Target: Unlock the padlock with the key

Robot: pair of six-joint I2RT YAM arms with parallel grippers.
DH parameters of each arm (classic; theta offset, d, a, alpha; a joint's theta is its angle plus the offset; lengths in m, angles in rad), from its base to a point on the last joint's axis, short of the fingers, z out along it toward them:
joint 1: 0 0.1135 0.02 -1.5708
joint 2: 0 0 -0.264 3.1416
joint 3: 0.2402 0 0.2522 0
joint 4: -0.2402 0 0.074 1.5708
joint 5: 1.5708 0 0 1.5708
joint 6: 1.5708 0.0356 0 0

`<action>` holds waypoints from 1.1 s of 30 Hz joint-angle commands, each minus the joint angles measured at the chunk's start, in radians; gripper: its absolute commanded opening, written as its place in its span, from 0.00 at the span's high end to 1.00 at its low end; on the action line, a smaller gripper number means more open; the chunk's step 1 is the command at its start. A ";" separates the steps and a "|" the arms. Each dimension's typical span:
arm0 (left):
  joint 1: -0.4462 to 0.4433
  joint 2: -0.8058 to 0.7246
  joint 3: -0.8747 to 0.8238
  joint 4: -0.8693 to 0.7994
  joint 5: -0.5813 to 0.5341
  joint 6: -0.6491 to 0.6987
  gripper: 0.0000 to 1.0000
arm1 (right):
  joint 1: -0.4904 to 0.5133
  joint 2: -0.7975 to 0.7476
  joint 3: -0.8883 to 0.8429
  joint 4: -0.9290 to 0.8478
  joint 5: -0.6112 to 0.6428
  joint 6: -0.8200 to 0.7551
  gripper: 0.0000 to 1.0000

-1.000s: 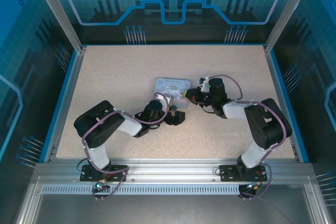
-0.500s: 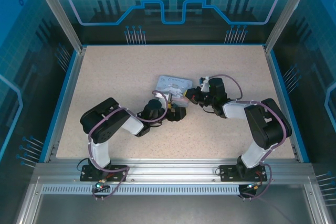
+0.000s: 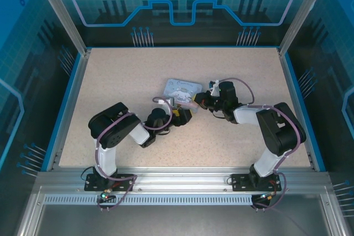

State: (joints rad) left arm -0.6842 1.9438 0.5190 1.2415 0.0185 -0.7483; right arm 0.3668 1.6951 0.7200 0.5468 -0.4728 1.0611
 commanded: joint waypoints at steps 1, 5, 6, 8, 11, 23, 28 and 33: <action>0.000 0.050 -0.020 0.029 -0.006 -0.077 0.17 | 0.014 0.023 0.012 -0.028 -0.004 -0.010 1.00; 0.001 0.064 -0.013 0.005 -0.032 -0.104 0.22 | 0.014 0.020 0.012 -0.038 -0.006 -0.015 1.00; 0.001 0.064 -0.010 -0.006 -0.038 -0.108 0.23 | 0.013 0.020 0.012 -0.037 -0.007 -0.015 1.00; 0.001 0.060 -0.005 -0.040 -0.053 -0.114 0.26 | 0.014 0.021 0.012 -0.037 -0.006 -0.012 1.00; 0.000 0.047 0.005 -0.103 -0.066 -0.114 0.31 | 0.014 0.024 0.013 -0.039 -0.007 -0.010 1.00; 0.000 0.040 0.004 -0.190 -0.121 -0.122 0.45 | 0.011 0.023 0.018 -0.047 -0.012 -0.010 1.00; 0.001 0.051 0.003 -0.194 -0.138 -0.128 0.52 | 0.009 0.020 0.017 -0.048 -0.012 -0.009 1.00; 0.000 0.062 0.009 -0.193 -0.141 -0.131 0.60 | 0.009 0.023 0.018 -0.048 -0.011 -0.010 1.00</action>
State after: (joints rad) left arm -0.6834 1.9686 0.5411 1.1767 -0.0982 -0.8665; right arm 0.3664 1.6958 0.7265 0.5354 -0.4759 1.0607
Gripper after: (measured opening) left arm 0.414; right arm 0.048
